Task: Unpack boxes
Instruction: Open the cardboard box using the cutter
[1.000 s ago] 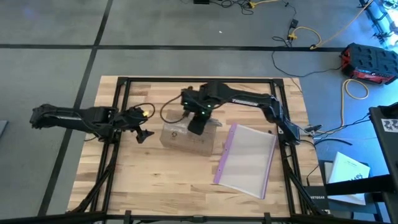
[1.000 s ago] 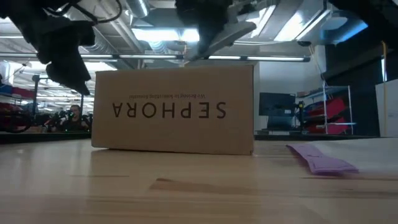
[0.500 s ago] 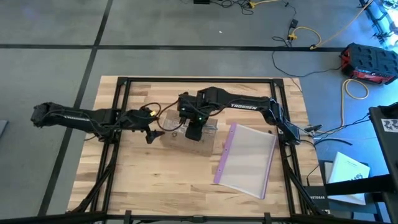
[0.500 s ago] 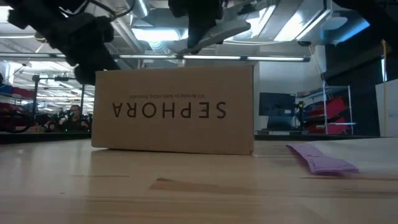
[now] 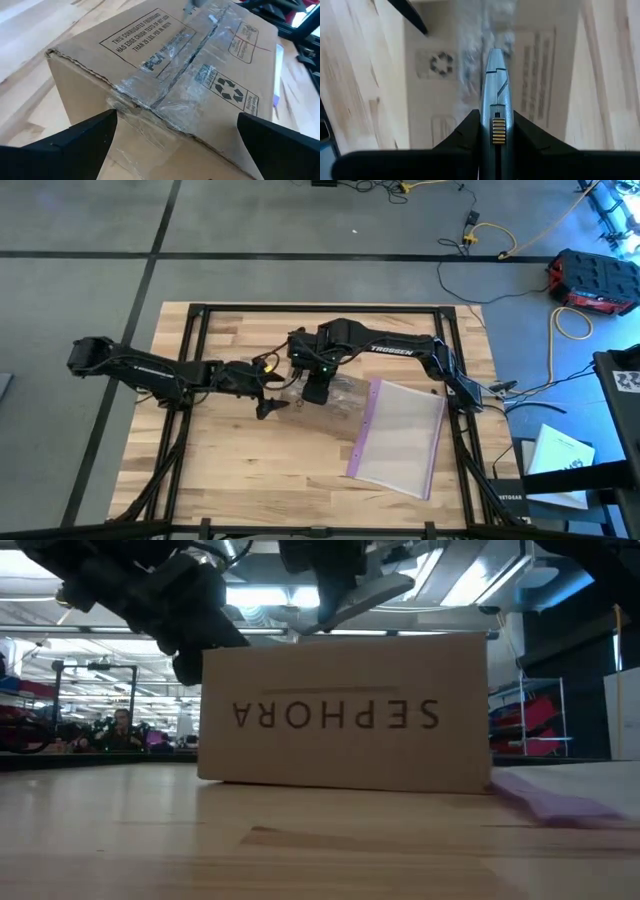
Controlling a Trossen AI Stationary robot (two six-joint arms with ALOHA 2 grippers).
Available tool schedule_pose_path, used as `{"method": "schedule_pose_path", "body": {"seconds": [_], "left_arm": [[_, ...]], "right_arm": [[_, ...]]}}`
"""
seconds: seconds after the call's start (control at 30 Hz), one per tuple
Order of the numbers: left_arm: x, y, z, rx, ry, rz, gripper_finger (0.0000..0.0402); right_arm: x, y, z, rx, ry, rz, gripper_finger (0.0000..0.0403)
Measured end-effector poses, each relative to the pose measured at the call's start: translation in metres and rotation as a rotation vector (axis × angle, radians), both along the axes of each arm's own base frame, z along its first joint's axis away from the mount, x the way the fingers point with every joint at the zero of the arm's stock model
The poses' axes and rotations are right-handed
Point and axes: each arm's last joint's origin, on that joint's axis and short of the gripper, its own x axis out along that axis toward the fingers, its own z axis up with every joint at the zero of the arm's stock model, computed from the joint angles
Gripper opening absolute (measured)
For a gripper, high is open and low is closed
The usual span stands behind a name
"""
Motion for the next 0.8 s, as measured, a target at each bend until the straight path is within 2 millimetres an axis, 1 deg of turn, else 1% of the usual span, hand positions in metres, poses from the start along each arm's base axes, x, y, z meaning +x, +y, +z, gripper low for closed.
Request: {"method": "schedule_pose_path", "body": {"seconds": [0.07,0.23,0.33,0.43,0.53,0.67,0.7,0.8], "left_arm": [[0.001,-0.001,0.002,-0.002,-0.004,-0.002,0.04],[0.004,-0.004,0.009,0.038,-0.03,-0.039,0.04],[0.006,-0.009,0.019,0.139,-0.064,-0.112,0.04],[0.007,-0.013,0.022,0.258,-0.06,-0.185,0.04],[0.008,-0.014,0.025,0.335,-0.069,-0.223,0.04],[0.008,-0.007,0.024,0.433,-0.04,-0.237,0.04],[0.008,-0.004,0.024,0.431,-0.041,-0.222,0.04],[0.008,0.009,0.024,0.344,-0.035,-0.14,0.04]], "right_arm": [[-0.002,0.001,0.0,0.006,0.021,-0.012,0.0057],[0.002,0.005,0.001,0.059,-0.018,-0.026,0.0057],[0.003,0.009,0.002,0.074,-0.022,-0.024,0.0057],[0.003,0.011,0.002,0.075,-0.024,-0.02,0.0057],[0.002,0.012,0.002,0.077,-0.014,-0.03,0.0057],[0.003,0.011,0.001,0.084,-0.016,-0.051,0.0057],[0.003,0.011,0.001,0.085,-0.019,-0.052,0.0057],[0.007,0.011,-0.002,0.088,-0.032,-0.053,0.0057]]}}
